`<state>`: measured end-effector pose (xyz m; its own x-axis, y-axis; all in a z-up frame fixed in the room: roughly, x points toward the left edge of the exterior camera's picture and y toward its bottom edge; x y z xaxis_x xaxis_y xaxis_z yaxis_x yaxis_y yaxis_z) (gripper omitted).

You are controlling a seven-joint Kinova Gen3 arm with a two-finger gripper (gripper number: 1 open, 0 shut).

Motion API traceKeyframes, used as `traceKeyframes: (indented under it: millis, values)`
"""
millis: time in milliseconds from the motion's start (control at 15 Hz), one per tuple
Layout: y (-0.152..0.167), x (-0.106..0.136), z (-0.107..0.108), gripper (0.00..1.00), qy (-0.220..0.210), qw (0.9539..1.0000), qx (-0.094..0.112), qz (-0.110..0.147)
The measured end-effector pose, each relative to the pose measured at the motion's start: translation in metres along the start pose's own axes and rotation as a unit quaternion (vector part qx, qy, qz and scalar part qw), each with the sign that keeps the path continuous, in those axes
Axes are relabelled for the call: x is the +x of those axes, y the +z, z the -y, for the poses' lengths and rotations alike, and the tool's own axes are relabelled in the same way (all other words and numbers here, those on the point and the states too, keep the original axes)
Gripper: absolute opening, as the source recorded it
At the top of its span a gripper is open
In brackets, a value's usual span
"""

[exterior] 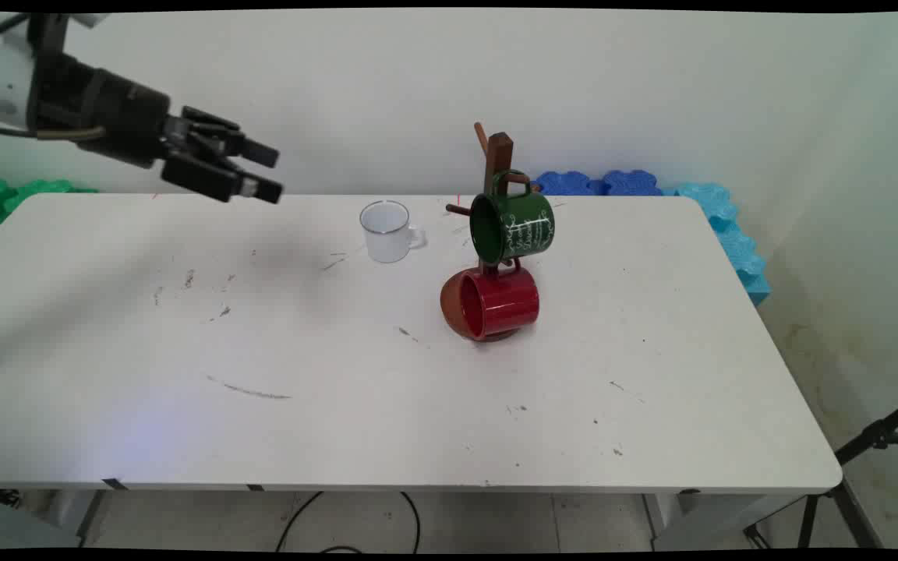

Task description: Pick up the green mug from the rack

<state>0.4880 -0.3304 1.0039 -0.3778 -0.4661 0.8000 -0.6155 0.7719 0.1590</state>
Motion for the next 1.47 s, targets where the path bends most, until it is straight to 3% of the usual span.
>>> traceKeyframes:
  millis: [467,667,933,1467]
  values:
    - [0.060,0.032,-0.078,1.00,-0.069,0.9976,-0.007,0.003]
    - [0.087,0.035,-0.098,1.00,-0.083,0.9965,0.000,0.000]
    - [0.127,0.033,-0.108,1.00,-0.096,0.9952,0.016,-0.003]
    - [0.209,0.027,-0.102,1.00,-0.100,0.9939,0.040,-0.023]
